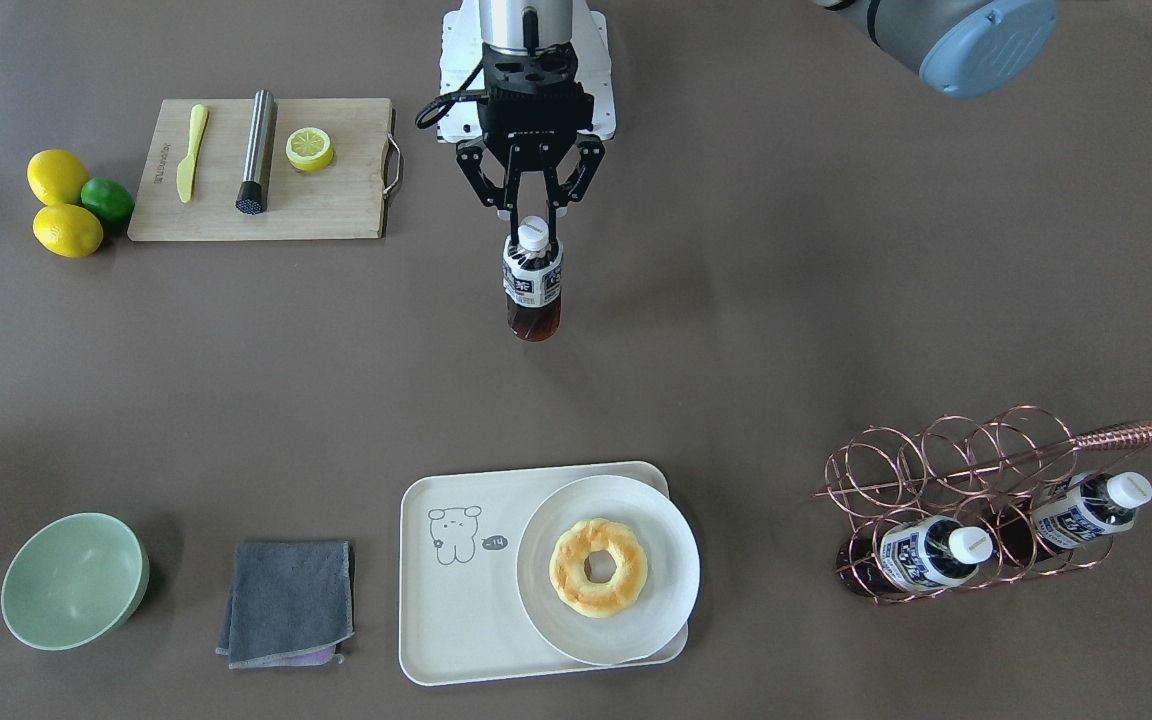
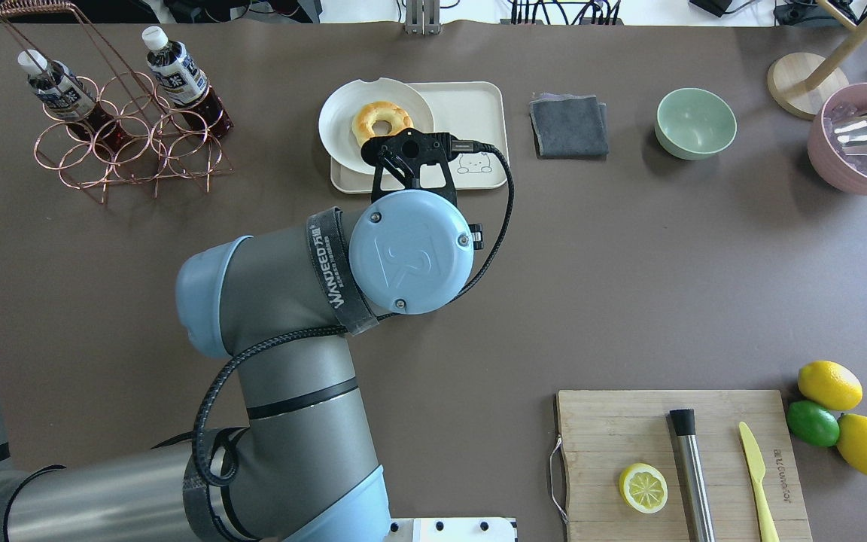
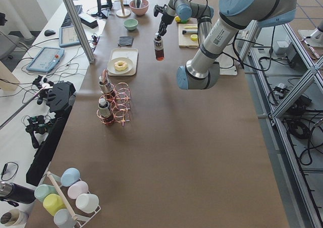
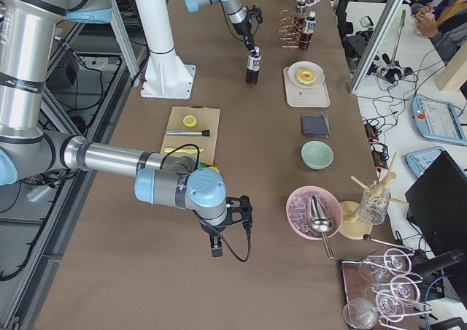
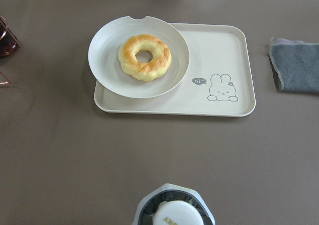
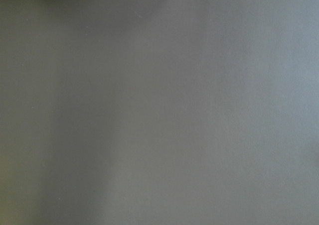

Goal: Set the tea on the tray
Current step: 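Carry the bottle toward the tray and stand it on the table in front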

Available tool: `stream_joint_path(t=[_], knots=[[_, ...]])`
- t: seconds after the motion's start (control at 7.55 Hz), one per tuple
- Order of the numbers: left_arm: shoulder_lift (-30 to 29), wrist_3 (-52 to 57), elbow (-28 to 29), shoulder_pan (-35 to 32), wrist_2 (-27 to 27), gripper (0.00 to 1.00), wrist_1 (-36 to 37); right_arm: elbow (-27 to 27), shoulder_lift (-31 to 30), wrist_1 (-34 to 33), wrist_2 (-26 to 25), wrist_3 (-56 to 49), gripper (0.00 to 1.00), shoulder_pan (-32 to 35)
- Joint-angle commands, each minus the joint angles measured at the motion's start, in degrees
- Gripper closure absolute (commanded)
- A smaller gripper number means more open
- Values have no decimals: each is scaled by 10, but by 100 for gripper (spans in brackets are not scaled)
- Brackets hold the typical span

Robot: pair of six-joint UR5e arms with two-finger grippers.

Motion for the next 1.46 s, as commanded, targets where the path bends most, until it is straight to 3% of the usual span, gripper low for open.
stream_joint_path(t=[0.0, 0.26, 0.4, 0.53, 1.32], knots=[[7, -1, 34, 14, 6, 100, -36, 1, 3, 0, 1, 2, 0, 0], [6, 1, 28, 15, 5, 100, -35, 0, 2, 0, 0, 2, 0, 0], [7, 1, 27, 15, 6, 91, -35, 0, 2, -1, 0, 2, 0, 0], [11, 3, 25, 15, 7, 3, -35, -1, 0, -1, 0, 1, 0, 0], [25, 18, -34, 12, 5, 2, -31, 0, -3, -1, 1, 6, 0, 1]])
